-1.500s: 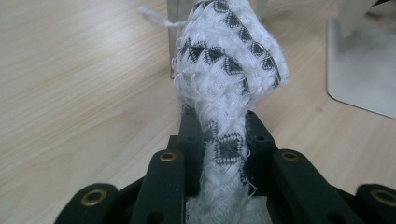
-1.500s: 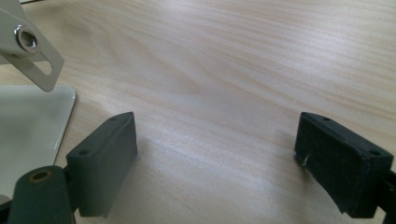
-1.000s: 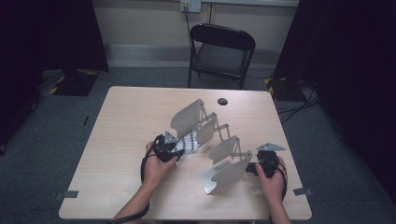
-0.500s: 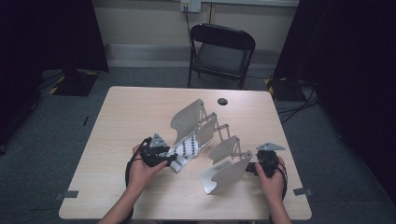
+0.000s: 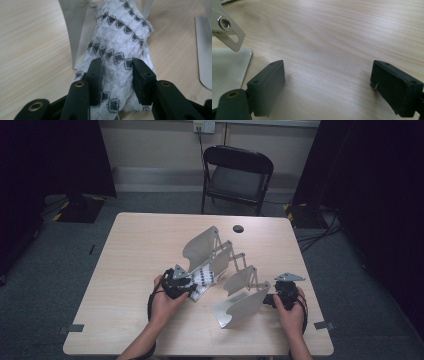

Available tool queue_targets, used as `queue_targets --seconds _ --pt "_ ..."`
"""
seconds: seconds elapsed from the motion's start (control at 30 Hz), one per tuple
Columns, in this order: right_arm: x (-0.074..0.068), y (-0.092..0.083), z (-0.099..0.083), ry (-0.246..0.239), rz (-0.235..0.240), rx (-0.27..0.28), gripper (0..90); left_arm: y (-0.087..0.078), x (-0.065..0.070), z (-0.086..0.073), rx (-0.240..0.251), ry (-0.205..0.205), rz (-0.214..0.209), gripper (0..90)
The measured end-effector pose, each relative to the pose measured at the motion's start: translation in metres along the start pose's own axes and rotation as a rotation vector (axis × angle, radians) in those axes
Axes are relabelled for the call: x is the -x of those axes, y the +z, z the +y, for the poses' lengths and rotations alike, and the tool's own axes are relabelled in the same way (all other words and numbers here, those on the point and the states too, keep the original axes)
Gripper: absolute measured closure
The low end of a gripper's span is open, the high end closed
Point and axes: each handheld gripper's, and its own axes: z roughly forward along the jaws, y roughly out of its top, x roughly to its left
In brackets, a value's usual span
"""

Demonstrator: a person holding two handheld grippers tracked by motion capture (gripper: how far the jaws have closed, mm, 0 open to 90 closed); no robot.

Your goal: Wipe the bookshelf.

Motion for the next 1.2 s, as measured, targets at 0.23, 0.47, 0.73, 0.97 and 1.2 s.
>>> queue_targets --seconds 0.23,0.47,0.73,0.97,1.2 --pt "0.0 0.001 0.001 -0.005 0.001 0.001 11.6 0.018 0.005 0.014 0.014 -0.054 0.035 65.9" --pt "0.0 0.003 0.002 -0.007 0.002 0.0 11.6 0.024 0.005 0.017 0.026 -0.068 0.059 65.5" --pt "0.0 0.003 0.003 -0.006 0.002 0.0 11.6 0.02 0.002 0.016 0.011 -0.088 0.077 68.5" --pt "0.0 0.003 0.003 -0.008 0.003 0.0 11.6 0.002 -0.004 0.003 -0.009 -0.118 0.059 69.1" --pt "0.0 0.003 0.003 -0.008 0.003 0.0 11.6 -0.009 0.001 0.011 0.057 0.004 0.058 44.8"
